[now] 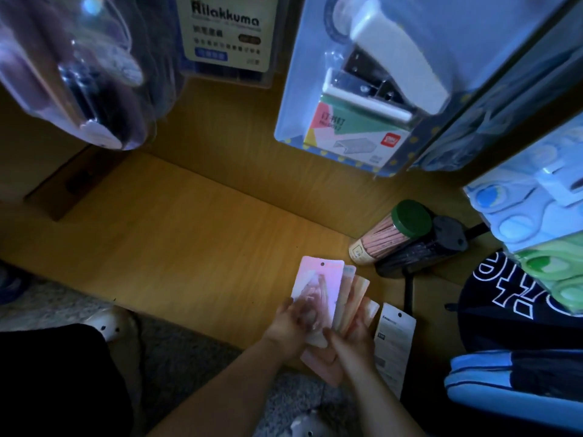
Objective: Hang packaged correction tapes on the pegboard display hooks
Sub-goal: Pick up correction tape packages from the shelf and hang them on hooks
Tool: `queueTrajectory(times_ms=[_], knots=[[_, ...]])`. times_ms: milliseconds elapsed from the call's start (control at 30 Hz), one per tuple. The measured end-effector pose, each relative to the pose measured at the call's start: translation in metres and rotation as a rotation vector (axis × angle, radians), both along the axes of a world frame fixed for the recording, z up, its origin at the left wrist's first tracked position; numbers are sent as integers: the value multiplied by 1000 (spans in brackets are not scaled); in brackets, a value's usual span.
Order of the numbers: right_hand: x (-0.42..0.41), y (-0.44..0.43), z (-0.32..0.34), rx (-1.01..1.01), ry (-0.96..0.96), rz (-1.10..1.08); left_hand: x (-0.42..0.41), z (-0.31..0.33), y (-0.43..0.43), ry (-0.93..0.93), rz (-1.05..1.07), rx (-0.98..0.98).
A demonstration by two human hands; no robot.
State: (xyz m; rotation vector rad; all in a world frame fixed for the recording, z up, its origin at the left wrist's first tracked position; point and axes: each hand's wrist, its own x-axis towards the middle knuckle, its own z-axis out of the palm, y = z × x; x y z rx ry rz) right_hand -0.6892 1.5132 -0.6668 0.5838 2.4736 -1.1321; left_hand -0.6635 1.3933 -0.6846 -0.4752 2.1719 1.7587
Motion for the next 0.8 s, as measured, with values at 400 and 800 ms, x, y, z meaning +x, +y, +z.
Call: queueTrajectory(times_ms=[400, 800], knots=[[-7, -28, 7, 71, -122, 9, -13, 5, 2, -92, -46, 5], [-12, -34, 4, 182, -160, 102, -12, 9, -18, -228, 68, 107]])
